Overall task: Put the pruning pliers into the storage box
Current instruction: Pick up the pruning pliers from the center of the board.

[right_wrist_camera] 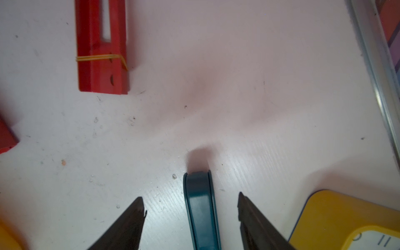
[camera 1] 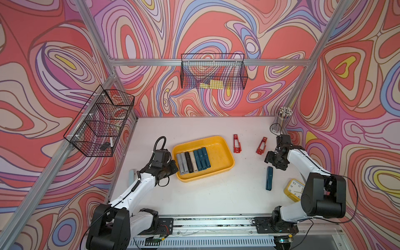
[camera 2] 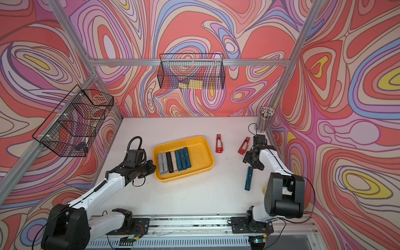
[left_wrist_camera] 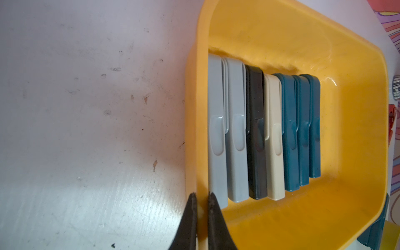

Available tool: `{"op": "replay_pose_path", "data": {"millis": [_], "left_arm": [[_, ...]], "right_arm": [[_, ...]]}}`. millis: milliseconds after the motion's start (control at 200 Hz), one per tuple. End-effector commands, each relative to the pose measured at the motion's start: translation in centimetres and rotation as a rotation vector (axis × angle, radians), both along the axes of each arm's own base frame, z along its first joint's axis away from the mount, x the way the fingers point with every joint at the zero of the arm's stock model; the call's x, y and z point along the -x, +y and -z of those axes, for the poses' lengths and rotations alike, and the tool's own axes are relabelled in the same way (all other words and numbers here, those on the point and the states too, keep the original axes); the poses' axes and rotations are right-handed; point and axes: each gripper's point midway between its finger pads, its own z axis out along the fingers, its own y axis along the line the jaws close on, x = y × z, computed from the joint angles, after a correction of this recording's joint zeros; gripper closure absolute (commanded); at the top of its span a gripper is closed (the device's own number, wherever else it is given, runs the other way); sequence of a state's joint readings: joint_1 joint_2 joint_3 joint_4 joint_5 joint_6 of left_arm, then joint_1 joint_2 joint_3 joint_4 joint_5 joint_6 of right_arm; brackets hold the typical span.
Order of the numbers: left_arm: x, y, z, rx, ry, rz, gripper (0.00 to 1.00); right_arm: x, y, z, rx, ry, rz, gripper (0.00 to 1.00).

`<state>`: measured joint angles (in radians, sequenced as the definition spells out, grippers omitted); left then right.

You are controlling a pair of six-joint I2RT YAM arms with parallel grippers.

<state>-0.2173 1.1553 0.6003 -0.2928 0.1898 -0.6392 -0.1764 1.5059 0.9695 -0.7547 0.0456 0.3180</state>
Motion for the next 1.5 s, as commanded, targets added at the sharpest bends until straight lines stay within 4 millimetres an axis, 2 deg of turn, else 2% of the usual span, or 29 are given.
{"op": "replay_pose_path", "data": {"millis": [0, 165, 511, 631, 966, 1492], "left_arm": [[-0.3, -0.6, -0.3, 0.003, -0.024, 0.037, 0.96], [-0.4, -0.5, -0.4, -0.002, -0.022, 0.039, 0.96], [-0.5, -0.6, -0.2, -0.004, -0.016, 0.04, 0.96], [-0.6, -0.4, -0.4, -0.01, -0.019, 0.038, 0.96], [-0.7, -0.5, -0.3, -0.009, -0.017, 0.039, 0.96], [-0.6, -0.5, -0.2, -0.011, -0.013, 0.039, 0.96]], "right_arm": [[-0.3, -0.2, 0.7, -0.032, 0.011, 0.001, 0.28], [-0.3, -0.1, 2.5, -0.072, 0.041, 0.005, 0.33], [-0.3, 0.4, 3.9, -0.098, 0.05, -0.001, 0.43], [-0.2, 0.6, 4.3, -0.111, 0.061, -0.003, 0.5], [-0.2, 0.9, 4.7, -0.124, 0.071, -0.016, 0.51], [-0.3, 1.2, 4.7, -0.14, 0.069, -0.027, 0.64]]}}
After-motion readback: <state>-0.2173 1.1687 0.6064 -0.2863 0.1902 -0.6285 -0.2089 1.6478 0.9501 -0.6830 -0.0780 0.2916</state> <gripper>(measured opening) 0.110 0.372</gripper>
